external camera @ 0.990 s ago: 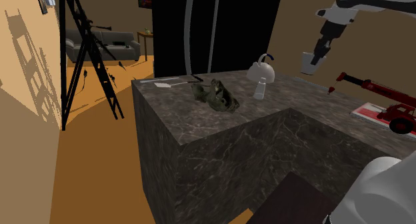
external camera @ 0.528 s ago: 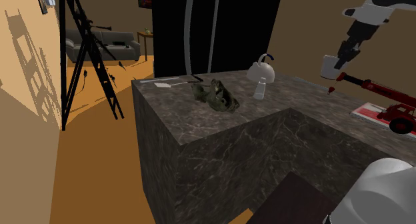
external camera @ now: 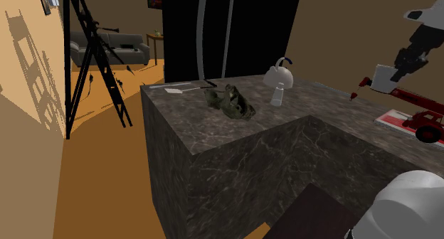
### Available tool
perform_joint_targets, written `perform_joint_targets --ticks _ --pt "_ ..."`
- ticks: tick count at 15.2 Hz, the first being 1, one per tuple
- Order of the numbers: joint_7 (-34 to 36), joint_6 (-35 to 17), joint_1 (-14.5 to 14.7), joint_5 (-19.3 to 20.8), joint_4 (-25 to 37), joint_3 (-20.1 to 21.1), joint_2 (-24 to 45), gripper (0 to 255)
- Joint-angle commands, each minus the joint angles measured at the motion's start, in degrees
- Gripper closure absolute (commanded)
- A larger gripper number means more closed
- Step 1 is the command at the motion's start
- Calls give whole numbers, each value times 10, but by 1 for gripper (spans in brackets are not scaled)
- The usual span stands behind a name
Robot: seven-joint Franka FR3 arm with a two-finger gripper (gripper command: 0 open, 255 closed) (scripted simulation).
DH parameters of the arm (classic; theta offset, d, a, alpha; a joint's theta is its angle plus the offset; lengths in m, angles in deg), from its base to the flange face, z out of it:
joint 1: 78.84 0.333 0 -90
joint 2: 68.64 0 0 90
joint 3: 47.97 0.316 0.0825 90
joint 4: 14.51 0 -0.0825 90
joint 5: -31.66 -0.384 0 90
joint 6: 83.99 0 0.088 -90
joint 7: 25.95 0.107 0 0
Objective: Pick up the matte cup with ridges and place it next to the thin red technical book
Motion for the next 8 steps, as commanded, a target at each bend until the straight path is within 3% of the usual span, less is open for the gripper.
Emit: perform_joint_targets --ticks 1,8 --pt "-17 16 -11 11 -6 -5 -25 255" --pt "-82 81 -48 52 -5 -22 -104 255"
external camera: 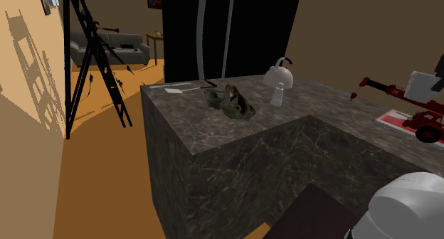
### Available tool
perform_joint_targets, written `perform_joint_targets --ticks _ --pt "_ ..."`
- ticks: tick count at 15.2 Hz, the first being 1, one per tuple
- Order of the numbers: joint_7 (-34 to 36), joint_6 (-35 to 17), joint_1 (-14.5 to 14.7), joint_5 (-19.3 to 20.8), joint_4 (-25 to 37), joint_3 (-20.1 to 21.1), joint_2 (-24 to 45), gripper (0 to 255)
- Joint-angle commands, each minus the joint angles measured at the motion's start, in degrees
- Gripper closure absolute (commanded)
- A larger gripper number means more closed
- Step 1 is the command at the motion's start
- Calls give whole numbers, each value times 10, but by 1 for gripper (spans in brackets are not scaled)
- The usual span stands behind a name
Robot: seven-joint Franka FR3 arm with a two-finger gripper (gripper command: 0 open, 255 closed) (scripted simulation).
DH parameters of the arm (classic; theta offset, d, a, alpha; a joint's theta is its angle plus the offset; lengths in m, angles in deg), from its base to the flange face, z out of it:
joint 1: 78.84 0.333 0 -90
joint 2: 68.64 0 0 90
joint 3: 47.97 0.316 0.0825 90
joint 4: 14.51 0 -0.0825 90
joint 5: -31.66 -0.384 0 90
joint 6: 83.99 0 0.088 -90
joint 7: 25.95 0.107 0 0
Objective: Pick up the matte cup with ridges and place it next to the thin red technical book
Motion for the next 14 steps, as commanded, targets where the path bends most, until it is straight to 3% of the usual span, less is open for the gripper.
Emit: perform_joint_targets --ticks 1,3,14 --pt "-24 20 -9 14 9 -10 -17 255" --pt "-42 35 -16 25 14 -15 -31 255" --pt "-32 -19 -37 49 -102 -33 -95 255"
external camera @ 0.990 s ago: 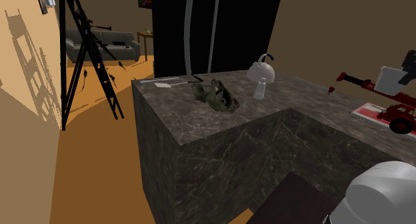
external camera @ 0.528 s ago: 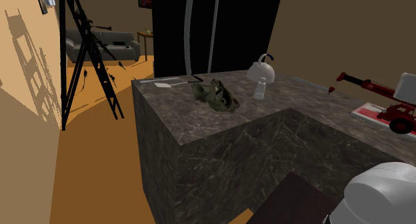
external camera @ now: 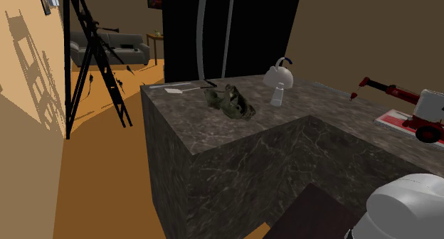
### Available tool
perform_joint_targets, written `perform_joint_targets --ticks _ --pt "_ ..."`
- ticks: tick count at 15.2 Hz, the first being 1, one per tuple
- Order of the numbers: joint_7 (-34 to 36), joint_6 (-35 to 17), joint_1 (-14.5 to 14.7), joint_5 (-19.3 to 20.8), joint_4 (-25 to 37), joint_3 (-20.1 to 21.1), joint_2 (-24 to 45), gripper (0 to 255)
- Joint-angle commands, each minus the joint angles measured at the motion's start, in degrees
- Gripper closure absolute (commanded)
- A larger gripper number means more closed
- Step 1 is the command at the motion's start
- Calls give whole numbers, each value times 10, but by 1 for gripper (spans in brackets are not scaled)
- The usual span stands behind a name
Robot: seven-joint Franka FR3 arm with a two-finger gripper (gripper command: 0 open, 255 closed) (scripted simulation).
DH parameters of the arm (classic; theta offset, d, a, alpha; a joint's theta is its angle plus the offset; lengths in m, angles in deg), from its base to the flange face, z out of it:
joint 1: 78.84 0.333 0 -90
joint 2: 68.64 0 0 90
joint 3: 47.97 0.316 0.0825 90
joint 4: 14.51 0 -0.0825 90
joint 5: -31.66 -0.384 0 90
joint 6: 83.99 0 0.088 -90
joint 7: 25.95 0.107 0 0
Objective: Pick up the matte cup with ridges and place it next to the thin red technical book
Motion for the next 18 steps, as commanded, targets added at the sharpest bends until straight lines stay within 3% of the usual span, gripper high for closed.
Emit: perform_joint_targets --ticks 1,18 --pt "1 -9 -4 5 -20 -4 -11 255" --pt "7 -87 -42 56 -174 -53 -90 255"
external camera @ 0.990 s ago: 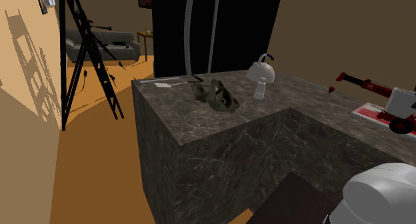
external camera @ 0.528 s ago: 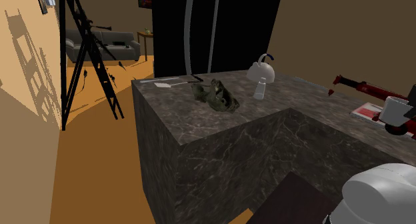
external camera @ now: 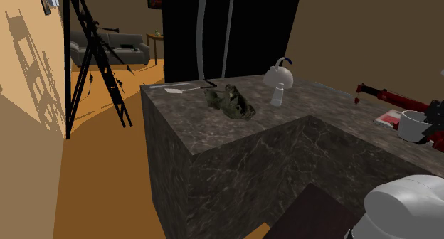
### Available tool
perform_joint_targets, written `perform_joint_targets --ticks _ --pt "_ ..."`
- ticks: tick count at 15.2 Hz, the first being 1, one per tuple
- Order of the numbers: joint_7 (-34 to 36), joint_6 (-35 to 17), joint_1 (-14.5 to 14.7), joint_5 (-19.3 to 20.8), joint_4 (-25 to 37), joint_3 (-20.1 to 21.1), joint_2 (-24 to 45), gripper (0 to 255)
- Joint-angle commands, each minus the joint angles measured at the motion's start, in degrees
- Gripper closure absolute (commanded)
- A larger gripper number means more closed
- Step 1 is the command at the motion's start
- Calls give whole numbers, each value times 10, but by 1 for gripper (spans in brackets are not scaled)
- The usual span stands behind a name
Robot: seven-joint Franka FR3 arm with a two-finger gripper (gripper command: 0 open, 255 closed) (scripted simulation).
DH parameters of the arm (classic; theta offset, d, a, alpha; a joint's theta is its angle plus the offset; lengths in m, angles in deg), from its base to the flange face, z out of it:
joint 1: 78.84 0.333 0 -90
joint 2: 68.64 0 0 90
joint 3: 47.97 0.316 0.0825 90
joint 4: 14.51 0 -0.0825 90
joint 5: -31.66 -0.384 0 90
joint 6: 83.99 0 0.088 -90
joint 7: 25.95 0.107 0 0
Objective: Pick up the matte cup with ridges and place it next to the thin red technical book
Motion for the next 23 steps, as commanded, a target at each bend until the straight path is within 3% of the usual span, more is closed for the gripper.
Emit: perform_joint_targets --ticks 1,7,8,13,17,23 --pt "-3 -5 -7 15 -10 -7 -3 255" --pt "-12 -12 -19 8 -12 -5 5 255" --pt "-13 -11 -17 8 -7 -5 8 0" --pt "-12 -12 -19 8 -12 -5 5 0" --pt "-21 40 -8 -22 66 28 33 0" --pt "-21 40 -8 -22 66 28 33 0"
